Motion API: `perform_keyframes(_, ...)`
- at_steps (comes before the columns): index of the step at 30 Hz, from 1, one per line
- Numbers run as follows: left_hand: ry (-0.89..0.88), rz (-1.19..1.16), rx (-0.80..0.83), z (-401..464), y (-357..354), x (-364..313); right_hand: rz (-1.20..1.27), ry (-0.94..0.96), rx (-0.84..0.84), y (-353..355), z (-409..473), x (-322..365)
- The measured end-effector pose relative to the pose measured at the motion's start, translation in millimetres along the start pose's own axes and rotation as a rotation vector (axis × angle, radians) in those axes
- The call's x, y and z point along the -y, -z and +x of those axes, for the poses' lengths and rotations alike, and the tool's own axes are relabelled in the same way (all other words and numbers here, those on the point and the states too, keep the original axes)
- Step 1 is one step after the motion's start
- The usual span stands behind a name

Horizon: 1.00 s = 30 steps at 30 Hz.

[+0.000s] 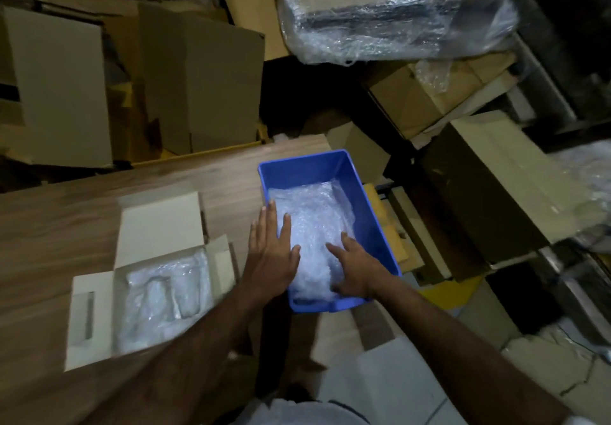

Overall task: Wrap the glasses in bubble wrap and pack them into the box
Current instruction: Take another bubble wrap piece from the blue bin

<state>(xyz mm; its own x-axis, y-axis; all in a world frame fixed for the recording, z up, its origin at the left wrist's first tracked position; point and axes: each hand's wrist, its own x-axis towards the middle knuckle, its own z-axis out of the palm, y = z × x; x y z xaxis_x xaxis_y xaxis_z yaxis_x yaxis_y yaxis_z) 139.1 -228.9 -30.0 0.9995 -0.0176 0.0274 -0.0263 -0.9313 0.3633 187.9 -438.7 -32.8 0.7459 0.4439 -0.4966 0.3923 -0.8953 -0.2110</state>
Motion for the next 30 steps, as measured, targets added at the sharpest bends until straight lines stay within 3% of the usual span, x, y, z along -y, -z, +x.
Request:
perform_keyframes(4,0.076,-0.008,0.056,4.1,-7.0,-2.8,-0.211,0.064,0.095,-3.4,24.1,-5.7)
perform_keyframes(13,0.082,-0.036,0.007,5.5,-11.0,-3.7,-0.376,0.364,0.113,0.4,31.1,-2.4)
perform_keyframes(17,0.081,-0.022,0.019,5.8,-9.2,-6.3,-0.253,0.455,0.081,-1.2,31.0,-1.7)
perform_keyframes(21,0.092,-0.016,0.034,5.1,-7.4,-7.8,0.036,0.396,0.095,-3.1,31.2,-8.4)
perform_keyframes(24,0.092,-0.027,0.027,5.2,-7.4,-7.9,0.227,0.293,0.003,-4.2,35.7,-14.2)
perform_keyframes(28,0.105,-0.042,0.048,5.2,-7.6,-7.9,-0.143,0.227,0.006,-12.3,50.6,-19.1)
perform_keyframes(30,0.104,-0.038,0.053,5.8,-6.9,-8.4,-0.206,0.251,0.014,-15.8,53.4,-16.0)
